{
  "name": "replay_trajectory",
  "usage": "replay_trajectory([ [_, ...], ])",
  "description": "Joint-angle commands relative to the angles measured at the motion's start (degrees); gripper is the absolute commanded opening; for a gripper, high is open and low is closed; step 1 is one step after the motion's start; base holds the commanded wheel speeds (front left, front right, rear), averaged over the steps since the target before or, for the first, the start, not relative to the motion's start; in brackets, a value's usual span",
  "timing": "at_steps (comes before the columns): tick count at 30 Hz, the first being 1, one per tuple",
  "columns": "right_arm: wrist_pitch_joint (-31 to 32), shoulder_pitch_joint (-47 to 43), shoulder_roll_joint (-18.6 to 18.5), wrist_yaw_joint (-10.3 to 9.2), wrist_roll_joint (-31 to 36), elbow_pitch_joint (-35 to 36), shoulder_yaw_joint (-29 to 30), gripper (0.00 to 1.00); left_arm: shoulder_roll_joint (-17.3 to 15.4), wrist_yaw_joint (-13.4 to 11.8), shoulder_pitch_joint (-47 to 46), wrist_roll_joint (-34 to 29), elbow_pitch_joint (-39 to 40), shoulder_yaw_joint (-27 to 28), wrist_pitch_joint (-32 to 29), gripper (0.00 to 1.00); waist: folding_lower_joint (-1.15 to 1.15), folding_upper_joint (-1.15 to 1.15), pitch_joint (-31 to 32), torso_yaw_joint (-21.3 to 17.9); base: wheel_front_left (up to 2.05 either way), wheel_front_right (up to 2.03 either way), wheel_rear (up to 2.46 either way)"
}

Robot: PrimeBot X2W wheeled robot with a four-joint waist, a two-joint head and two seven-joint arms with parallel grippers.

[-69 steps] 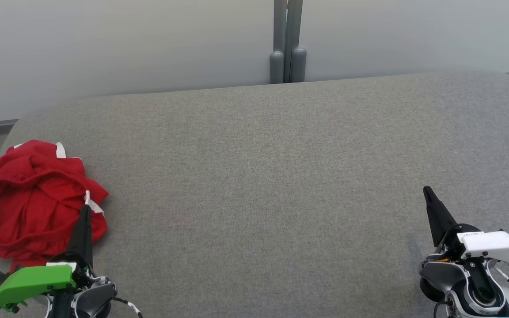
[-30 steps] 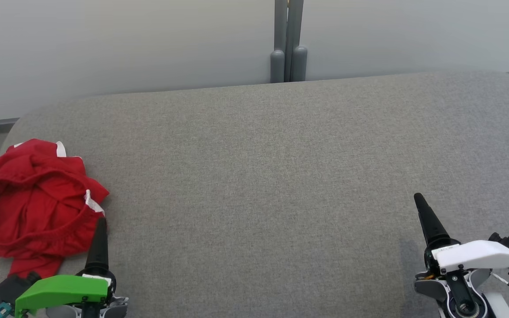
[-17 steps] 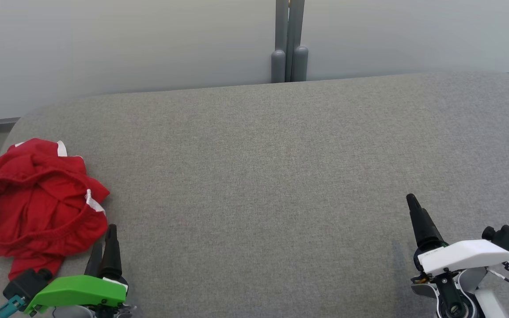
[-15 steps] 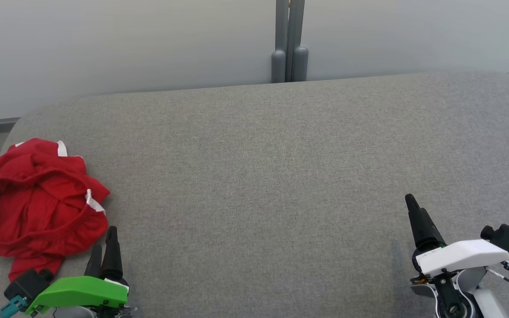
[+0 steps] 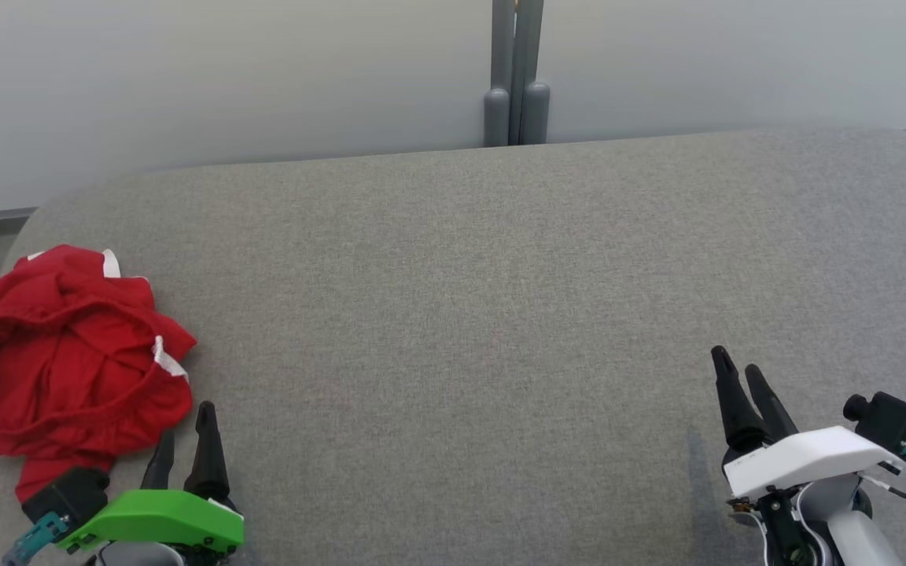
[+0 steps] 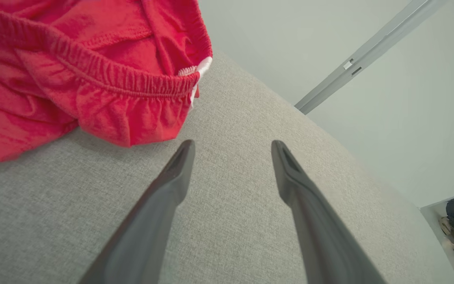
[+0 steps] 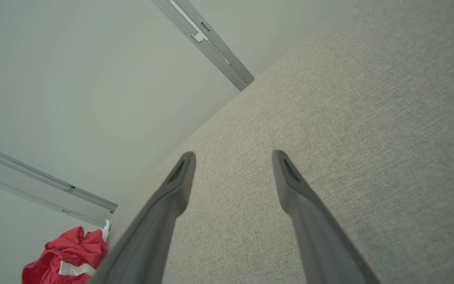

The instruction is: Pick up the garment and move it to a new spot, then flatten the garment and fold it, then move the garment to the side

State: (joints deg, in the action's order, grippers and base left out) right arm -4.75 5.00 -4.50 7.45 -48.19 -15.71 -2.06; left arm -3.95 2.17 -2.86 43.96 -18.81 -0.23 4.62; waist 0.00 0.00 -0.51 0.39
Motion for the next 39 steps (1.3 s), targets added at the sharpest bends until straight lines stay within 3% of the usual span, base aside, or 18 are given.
replay_trajectory([
  [1,-0.79,0.26,-0.48,0.03,1.95,0.61,-0.05,1.00,-0.63,-0.35,0.01,-2.15,0.92,-0.29,0.55,1.00,0.00,0.00,-0.03,0.00,0.00,0.00,0.00],
  [39,-6.53,-0.07,-0.12,0.04,26.23,-0.66,0.31,1.00,-1.94,-3.80,0.20,-26.38,0.86,-4.52,6.48,1.00,0.00,0.00,-0.43,-0.26,0.00,0.00,0.00],
])
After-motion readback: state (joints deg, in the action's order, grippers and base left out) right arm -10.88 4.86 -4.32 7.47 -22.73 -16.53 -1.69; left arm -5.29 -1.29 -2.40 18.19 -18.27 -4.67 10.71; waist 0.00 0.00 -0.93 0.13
